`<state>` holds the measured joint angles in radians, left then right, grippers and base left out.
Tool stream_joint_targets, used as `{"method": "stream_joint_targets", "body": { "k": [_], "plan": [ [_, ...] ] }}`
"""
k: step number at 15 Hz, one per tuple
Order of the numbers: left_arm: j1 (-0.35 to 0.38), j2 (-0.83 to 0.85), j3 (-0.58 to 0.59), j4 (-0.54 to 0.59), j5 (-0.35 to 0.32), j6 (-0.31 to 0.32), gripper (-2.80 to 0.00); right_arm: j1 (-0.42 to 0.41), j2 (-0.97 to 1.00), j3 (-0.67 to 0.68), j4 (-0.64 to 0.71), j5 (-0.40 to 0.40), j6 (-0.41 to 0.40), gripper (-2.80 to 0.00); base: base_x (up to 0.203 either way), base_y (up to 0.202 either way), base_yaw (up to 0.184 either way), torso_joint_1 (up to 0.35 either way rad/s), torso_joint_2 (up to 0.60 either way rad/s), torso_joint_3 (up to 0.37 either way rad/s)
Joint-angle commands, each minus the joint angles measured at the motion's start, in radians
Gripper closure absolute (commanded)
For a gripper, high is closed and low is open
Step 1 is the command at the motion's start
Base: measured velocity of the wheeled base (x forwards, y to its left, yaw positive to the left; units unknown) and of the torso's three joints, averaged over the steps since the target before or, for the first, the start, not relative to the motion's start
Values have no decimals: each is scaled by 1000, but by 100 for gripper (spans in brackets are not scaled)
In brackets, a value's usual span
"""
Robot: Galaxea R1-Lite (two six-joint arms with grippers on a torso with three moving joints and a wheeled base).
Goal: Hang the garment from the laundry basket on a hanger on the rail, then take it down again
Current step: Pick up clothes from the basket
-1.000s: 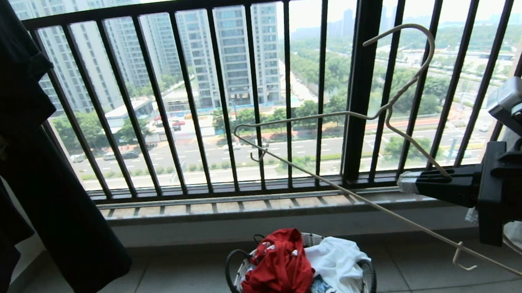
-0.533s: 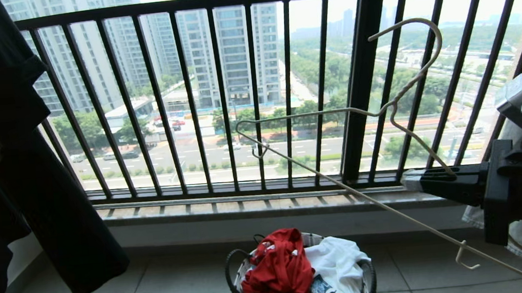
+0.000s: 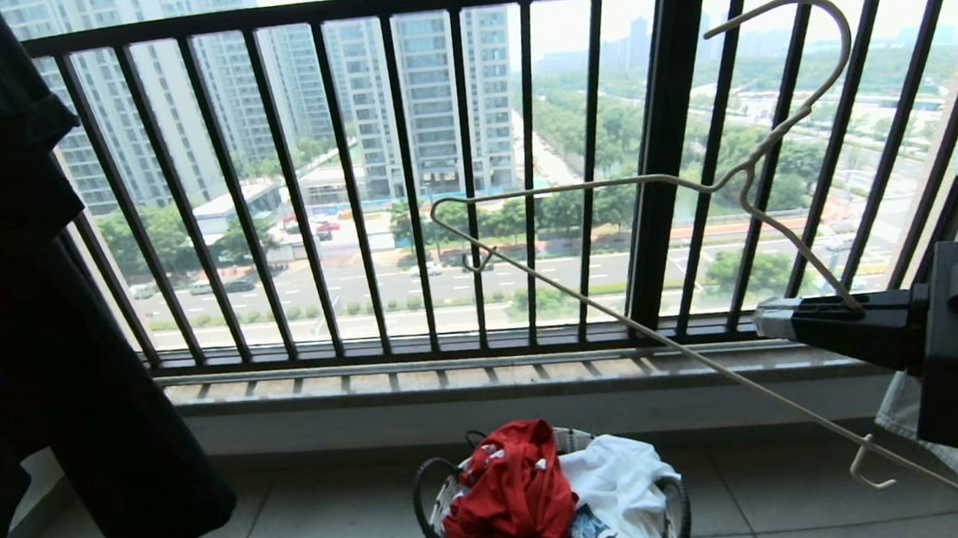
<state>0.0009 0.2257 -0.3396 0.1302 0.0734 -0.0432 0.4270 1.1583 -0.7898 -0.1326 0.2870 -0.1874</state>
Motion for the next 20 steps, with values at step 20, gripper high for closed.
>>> {"method": "stream_joint_targets", "body": {
  "k": [20],
  "plan": [
    [-342,1264,-620,-72,-186,-5,0,-37,47,-6,-12,-6,-5,0,0,0,0,0,0,0]
  ]
}}
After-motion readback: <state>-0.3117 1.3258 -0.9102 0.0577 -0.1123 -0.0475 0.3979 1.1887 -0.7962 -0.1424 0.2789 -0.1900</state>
